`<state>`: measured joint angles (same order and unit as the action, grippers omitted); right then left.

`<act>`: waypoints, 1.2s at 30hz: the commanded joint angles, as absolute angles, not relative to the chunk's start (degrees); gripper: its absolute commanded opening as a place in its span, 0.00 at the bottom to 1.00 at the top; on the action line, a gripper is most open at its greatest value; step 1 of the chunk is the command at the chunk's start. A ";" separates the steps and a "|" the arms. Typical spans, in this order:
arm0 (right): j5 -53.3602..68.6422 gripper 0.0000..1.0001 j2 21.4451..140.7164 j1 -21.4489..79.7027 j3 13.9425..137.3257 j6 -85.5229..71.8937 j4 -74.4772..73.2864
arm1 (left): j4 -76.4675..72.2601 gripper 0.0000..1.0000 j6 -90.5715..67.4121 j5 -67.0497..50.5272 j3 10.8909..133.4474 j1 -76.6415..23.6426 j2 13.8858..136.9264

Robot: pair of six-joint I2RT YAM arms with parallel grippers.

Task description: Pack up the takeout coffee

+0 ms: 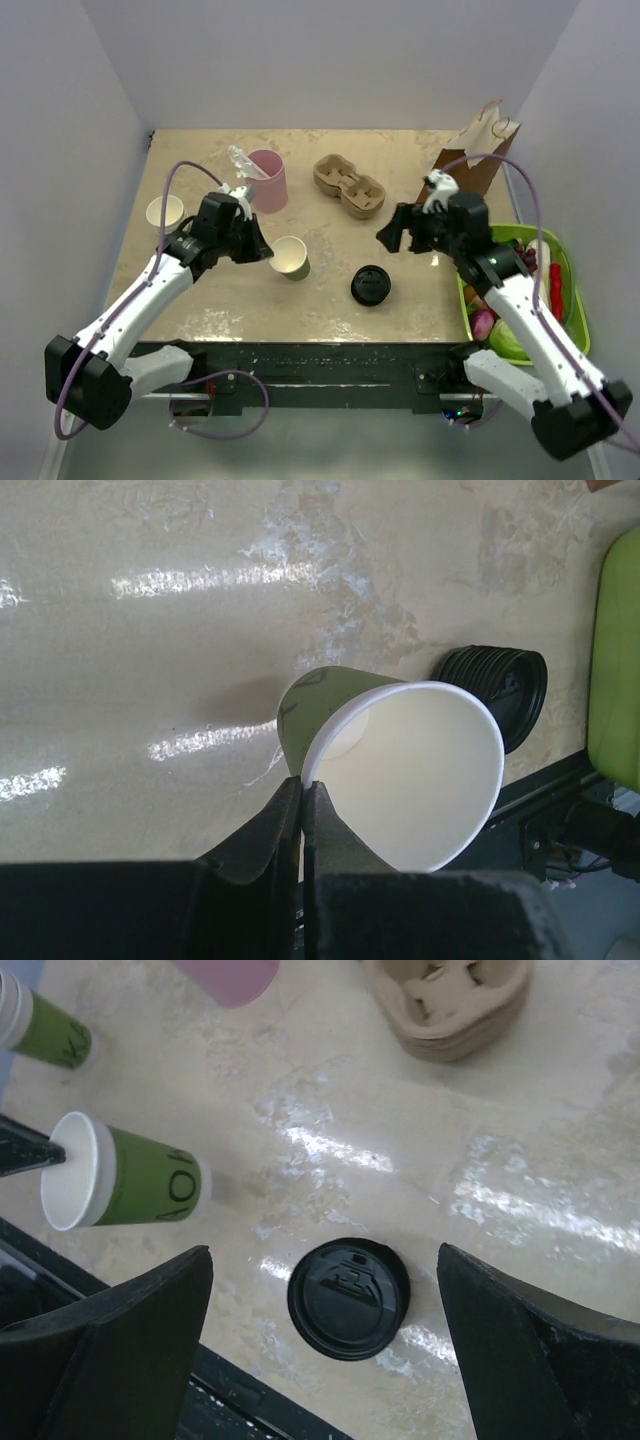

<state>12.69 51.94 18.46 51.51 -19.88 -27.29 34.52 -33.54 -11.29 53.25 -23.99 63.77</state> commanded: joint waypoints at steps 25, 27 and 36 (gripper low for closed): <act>-16.44 0.84 115.22 33.22 103.00 -8.26 -34.89 | 25.49 0.38 -30.59 -12.21 45.35 -27.77 68.73; -16.52 0.83 116.36 33.22 103.53 -8.18 -34.80 | 25.49 0.45 -29.89 -13.35 45.88 -27.77 67.94; -16.79 0.71 119.36 32.61 106.00 -7.56 -35.68 | 27.68 0.93 -28.04 -16.79 49.04 -27.77 64.78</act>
